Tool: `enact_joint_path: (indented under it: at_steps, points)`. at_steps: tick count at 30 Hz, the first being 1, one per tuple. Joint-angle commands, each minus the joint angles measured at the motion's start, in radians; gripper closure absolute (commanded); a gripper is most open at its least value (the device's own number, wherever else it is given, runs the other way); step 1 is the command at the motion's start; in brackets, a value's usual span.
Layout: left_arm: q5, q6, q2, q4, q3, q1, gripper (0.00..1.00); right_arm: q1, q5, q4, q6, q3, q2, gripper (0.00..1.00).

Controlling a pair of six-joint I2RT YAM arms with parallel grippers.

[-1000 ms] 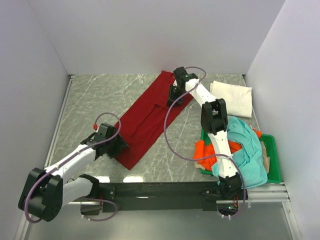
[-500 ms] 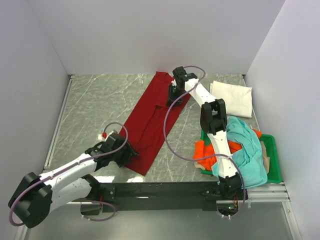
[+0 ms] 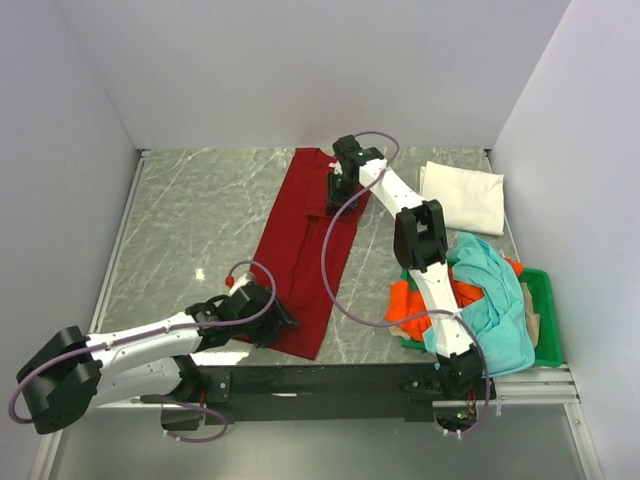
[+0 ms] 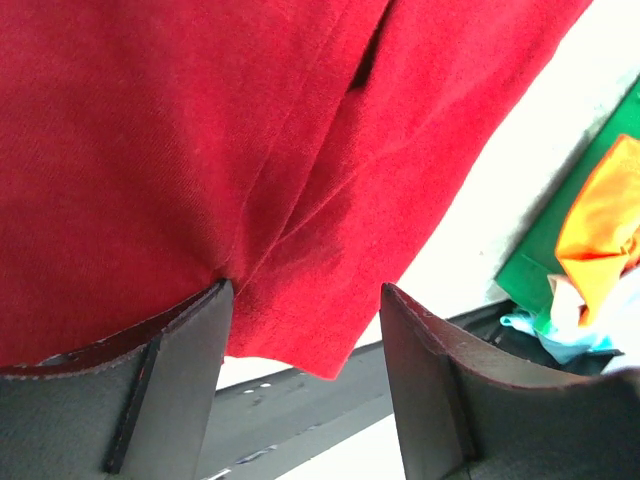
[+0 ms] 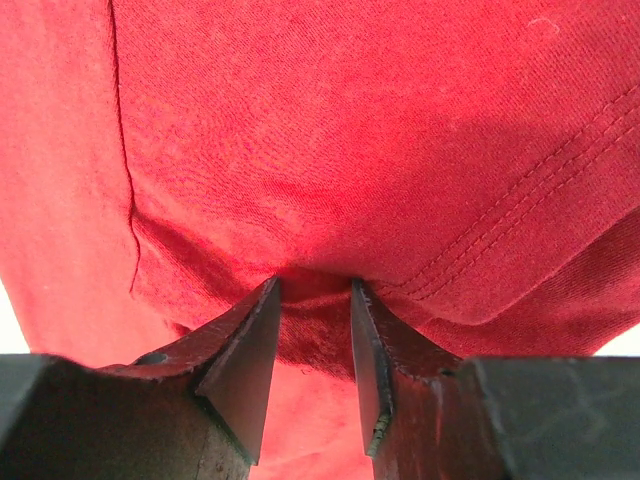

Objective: Fold and stack the t-shirts
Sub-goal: Fold the tshirt

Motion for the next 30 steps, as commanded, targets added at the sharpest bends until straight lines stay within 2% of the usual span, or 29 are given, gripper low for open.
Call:
enact_joint_path:
  at_steps: [1,11,19,26,30]
  points:
    - [-0.037,-0.071,0.051,0.018,-0.011,-0.049,0.32,0.027,0.002,-0.027,-0.012,0.033,0.04,0.58]
    - [-0.071,-0.102,0.249,0.14,0.075,-0.194,0.32,0.035,0.01,-0.03,-0.013,0.057,0.061,0.56]
    - [-0.066,-0.051,0.324,0.173,0.163,-0.227,0.31,0.036,0.001,-0.024,-0.002,0.067,0.077,0.52]
    - [-0.086,-0.008,0.235,0.089,0.203,-0.236,0.31,0.035,-0.012,-0.016,-0.01,0.027,0.014,0.43]
    - [-0.155,-0.008,0.105,-0.148,0.247,-0.237,0.31,0.035,-0.029,-0.002,0.007,-0.002,-0.069,0.4]
